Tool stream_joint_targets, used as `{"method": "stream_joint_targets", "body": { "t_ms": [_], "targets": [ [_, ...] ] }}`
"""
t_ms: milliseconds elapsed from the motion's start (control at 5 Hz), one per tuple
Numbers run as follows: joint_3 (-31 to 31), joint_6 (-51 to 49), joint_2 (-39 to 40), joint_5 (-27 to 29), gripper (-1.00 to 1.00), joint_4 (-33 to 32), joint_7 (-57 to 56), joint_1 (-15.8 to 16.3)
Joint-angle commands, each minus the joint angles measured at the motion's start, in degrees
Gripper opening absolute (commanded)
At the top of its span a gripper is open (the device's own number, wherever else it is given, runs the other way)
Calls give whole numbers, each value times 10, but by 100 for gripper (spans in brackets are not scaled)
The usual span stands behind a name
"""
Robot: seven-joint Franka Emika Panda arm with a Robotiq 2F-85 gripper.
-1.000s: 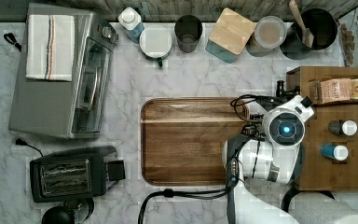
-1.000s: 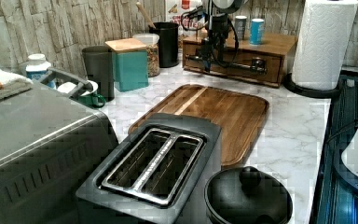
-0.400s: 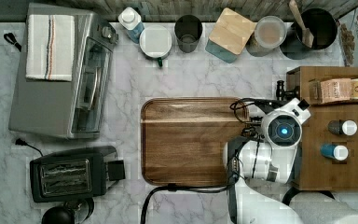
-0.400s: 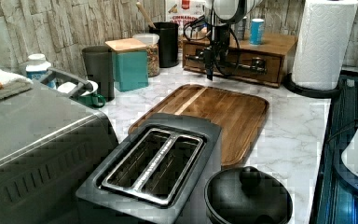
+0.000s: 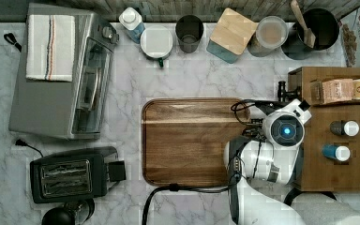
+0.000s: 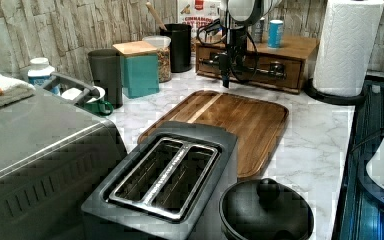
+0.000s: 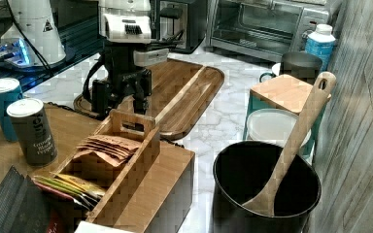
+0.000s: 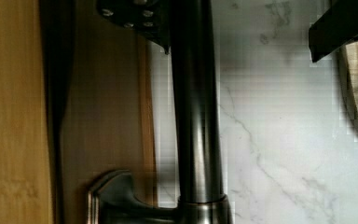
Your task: Open the drawer.
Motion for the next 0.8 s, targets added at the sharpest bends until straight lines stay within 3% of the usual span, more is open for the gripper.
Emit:
{"method": "stream_joint_targets", "body": {
  "t_ms": [200, 400, 800],
  "targets": [
    [113, -73, -15, 200, 100, -9, -183, 3],
    [122, -49, -19, 238, 100, -35, -158, 41],
    [133, -17, -69, 205, 100, -103, -30, 118]
  ]
}}
